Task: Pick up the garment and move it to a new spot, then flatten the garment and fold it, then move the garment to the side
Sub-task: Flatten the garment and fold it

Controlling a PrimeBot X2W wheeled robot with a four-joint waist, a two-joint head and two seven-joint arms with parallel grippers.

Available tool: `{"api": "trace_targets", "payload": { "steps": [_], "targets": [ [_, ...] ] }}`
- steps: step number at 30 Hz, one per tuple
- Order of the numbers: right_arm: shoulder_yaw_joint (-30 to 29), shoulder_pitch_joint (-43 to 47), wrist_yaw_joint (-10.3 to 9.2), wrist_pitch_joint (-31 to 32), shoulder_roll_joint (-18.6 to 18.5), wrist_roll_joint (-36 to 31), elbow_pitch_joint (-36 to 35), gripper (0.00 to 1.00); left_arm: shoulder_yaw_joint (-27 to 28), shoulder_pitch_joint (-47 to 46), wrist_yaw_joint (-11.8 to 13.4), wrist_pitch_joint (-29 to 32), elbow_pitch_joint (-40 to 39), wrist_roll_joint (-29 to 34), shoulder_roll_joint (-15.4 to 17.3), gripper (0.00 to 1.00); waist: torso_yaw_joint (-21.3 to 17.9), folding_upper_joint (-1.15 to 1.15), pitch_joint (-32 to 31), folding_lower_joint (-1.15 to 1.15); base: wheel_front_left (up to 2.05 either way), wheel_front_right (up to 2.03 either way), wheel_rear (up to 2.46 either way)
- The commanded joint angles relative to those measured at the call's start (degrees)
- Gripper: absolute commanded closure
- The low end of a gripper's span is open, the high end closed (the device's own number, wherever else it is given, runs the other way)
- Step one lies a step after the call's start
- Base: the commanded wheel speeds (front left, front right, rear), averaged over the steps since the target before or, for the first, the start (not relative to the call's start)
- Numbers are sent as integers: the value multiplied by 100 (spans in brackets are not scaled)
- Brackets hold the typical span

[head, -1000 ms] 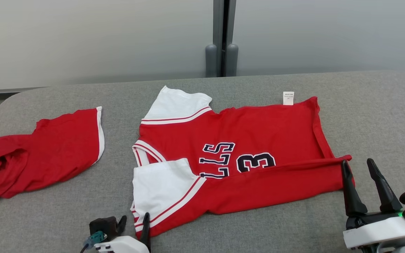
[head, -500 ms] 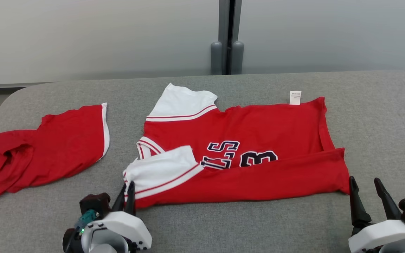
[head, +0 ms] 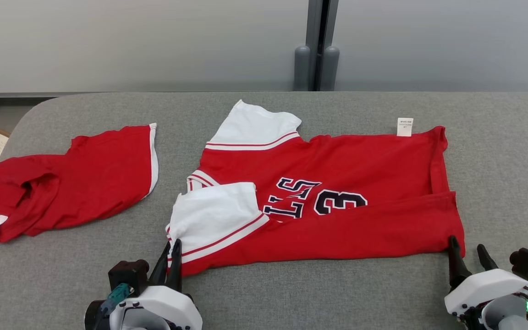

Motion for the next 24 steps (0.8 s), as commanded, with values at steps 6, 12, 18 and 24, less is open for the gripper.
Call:
{"api": "trace_targets", "payload": {
  "steps": [6, 12, 18, 24],
  "targets": [
    [-142, -401, -2, 155, 29, 372, 506, 0, 10, -125, -56, -27, -17, 118, 3, 100, 71, 0, 120, 0, 0, 0, 0],
    [118, -581, -2, 295, 45, 709, 743, 16, 25, -198, -94, -27, 8, 159, -11, 100, 108, 0, 168, 0, 0, 0, 0],
    [434, -561, -2, -3, -282, 795, 681, 100, 47, -156, -120, -27, 60, 186, -15, 100, 76, 0, 90, 0, 0, 0, 0],
    [689, -482, -3, -98, -702, 724, 621, 100, 7, -104, -206, -27, 98, 241, -11, 100, -12, 0, -51, 0, 0, 0, 0]
  ]
}}
